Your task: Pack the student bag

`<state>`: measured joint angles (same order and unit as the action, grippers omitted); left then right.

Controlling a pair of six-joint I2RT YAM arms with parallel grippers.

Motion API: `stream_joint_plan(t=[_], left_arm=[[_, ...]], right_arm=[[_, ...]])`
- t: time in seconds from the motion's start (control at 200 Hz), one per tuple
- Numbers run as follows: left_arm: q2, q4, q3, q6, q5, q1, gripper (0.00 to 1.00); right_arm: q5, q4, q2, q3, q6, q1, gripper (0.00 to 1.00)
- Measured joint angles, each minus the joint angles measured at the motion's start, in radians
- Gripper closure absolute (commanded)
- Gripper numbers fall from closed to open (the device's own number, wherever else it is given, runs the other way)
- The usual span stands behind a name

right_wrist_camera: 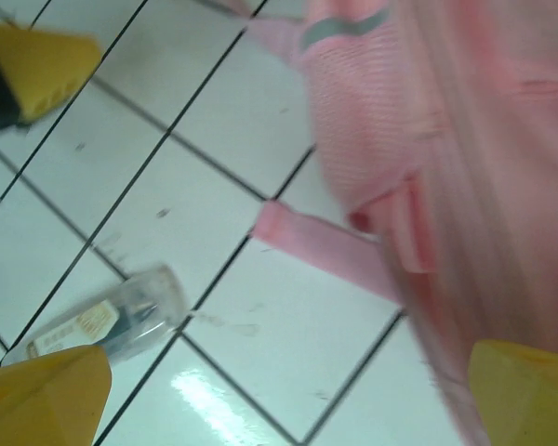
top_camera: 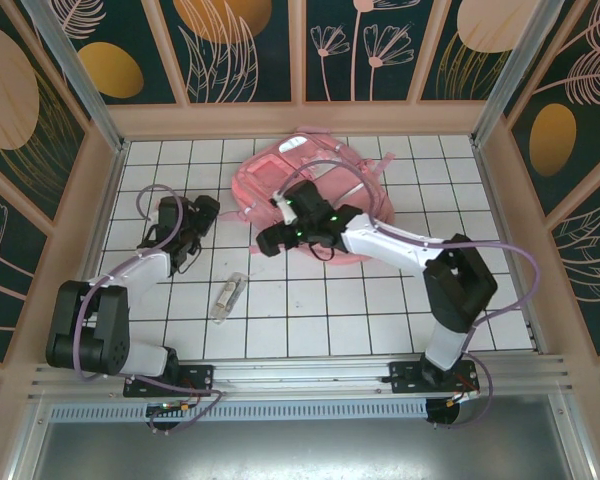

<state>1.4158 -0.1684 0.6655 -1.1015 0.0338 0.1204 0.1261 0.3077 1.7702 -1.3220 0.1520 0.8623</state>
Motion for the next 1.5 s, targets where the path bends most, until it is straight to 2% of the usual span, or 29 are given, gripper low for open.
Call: stream_joint_plan(t=[0.155, 0.335, 0.55, 0.75, 0.936, 1.151, 1.306, 1.501], left_arm=[[0.000, -0.008, 0.001, 0.048, 0.010, -0.075, 0.01], [0.000, -0.010, 0.026, 0.099, 0.014, -0.102, 0.01], [0.004, -0.014, 0.063, 0.133, 0.048, -0.203, 0.01], [-0.004, -0.014, 0.066, 0.150, 0.059, -0.209, 0.01], [-0.031, -0.015, 0.062, 0.152, 0.067, -0.209, 0.01], [-0.042, -0.014, 0.060, 0.156, 0.068, -0.209, 0.01], [-0.042, -0.014, 0.060, 0.156, 0.074, -0.218, 0.01], [-0.042, -0.014, 0.060, 0.156, 0.075, -0.234, 0.01]], right_arm=[[0.027, 0.069, 0.089, -0.072, 0.008, 0.101, 0.01], [0.132, 0.097, 0.171, -0.094, 0.086, 0.195, 0.02], [0.216, 0.116, 0.302, -0.166, 0.224, 0.201, 0.06], [0.212, 0.170, 0.414, -0.314, 0.277, 0.209, 0.07], [0.131, 0.244, 0.536, -0.528, 0.276, 0.219, 0.07], [0.009, 0.334, 0.705, -0.865, 0.245, 0.268, 0.08], [-0.113, 0.373, 0.710, -0.865, 0.209, 0.323, 0.04], [-0.307, 0.383, 0.636, -0.713, 0.182, 0.388, 0.01]])
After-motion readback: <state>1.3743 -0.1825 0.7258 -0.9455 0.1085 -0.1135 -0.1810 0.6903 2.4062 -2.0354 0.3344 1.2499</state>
